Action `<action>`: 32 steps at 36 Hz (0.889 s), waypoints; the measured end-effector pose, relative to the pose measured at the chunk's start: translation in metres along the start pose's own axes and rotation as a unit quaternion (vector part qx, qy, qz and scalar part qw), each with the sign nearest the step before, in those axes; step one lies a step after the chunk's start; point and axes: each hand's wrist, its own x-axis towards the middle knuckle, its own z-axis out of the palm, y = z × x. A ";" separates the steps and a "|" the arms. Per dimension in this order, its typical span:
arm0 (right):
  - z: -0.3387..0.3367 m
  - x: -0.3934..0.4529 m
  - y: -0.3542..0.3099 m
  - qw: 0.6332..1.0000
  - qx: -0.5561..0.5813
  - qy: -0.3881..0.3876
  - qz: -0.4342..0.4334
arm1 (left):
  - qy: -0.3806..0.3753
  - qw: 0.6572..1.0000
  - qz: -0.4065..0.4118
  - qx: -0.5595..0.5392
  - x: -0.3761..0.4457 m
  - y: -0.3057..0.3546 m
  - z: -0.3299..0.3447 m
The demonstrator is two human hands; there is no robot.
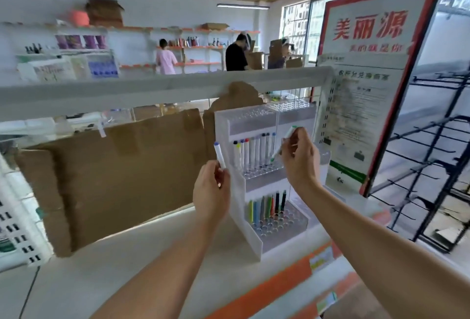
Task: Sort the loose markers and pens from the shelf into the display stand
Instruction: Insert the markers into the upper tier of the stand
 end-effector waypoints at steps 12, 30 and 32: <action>0.051 0.033 0.015 0.986 -0.016 -0.156 -0.051 | 0.036 0.996 0.003 0.077 0.028 -0.007 0.025; 0.059 0.047 0.030 0.960 0.006 -0.263 -0.099 | 0.086 0.991 0.003 0.106 0.025 -0.004 0.047; 0.059 0.048 0.028 0.959 0.003 -0.266 -0.099 | 0.084 0.990 0.000 0.109 0.024 -0.004 0.047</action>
